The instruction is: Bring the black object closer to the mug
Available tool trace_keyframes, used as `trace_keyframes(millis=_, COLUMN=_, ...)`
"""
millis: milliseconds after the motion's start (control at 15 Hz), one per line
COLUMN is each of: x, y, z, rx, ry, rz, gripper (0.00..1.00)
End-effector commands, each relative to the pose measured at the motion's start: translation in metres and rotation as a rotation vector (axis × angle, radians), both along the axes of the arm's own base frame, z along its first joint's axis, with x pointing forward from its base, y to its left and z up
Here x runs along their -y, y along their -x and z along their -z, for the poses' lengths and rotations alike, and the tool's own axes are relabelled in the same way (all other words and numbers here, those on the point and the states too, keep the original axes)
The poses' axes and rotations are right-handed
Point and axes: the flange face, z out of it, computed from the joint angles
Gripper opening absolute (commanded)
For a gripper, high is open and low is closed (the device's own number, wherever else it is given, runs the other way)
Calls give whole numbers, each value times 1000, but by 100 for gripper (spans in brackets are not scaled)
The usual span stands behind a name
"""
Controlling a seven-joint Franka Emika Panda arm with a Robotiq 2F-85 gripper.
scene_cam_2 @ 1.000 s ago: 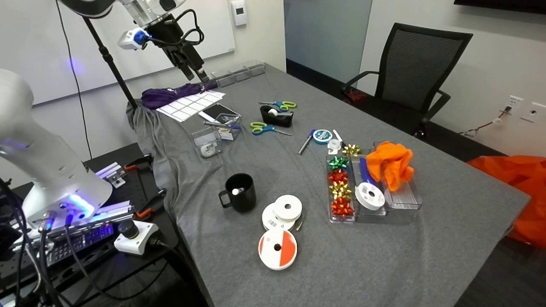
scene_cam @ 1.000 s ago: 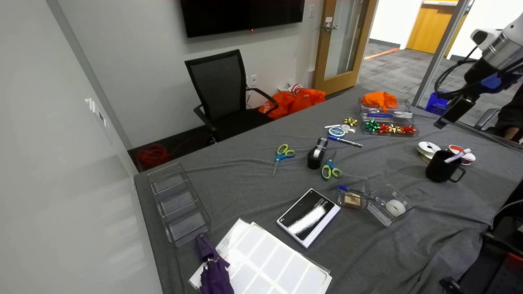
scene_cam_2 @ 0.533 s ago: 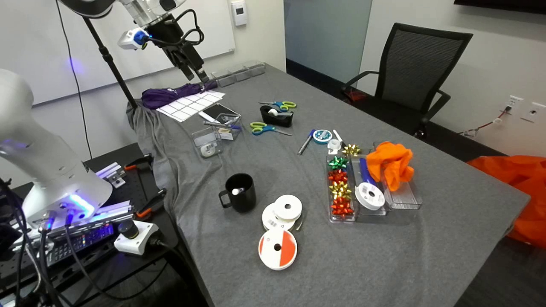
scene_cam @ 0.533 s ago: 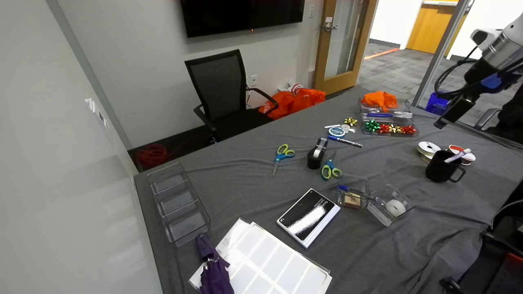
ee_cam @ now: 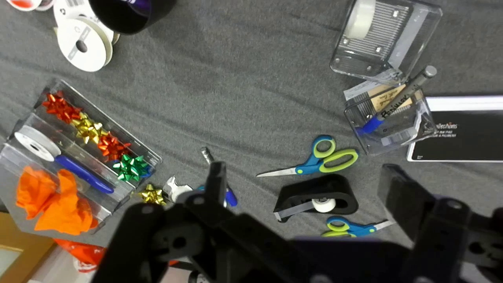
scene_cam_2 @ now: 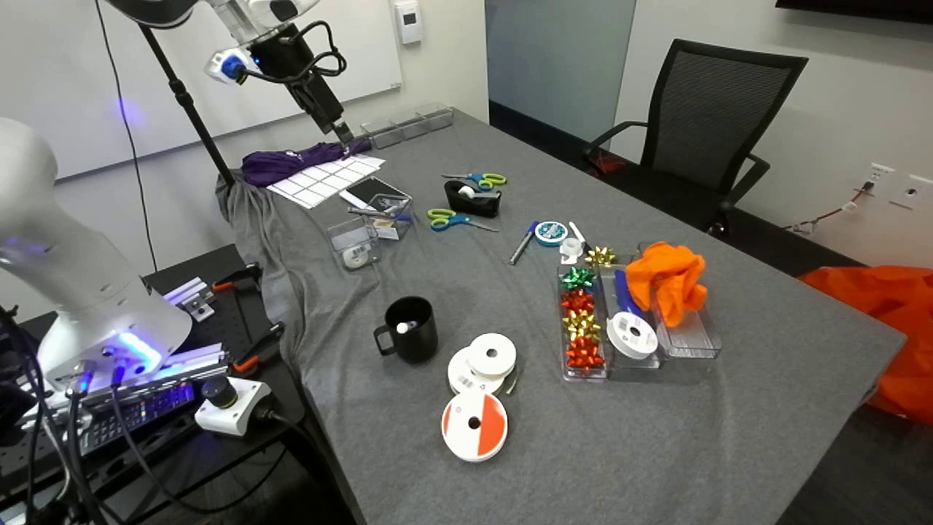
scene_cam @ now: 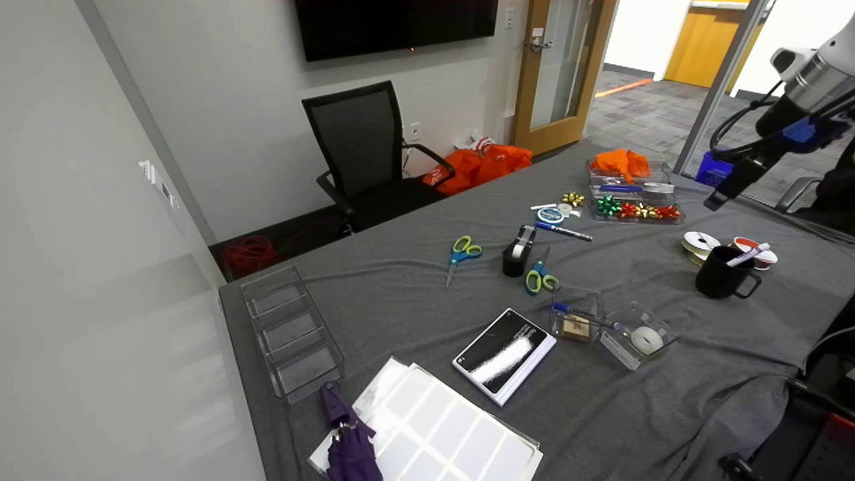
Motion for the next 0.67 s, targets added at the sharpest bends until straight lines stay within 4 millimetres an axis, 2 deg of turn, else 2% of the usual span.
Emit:
trace_keyframes(millis=0, x=-15, y=-32, z=3, rx=-36, ry=-60, rz=186, gripper=100)
trace_keyframes(millis=267, x=-30, y=-83, z=9, rx=-54, ry=-147, rz=388, gripper=100)
trace_keyframes(millis=600, x=-30, y=-159, z=30, rx=-77, ry=-227, rz=647, gripper=100)
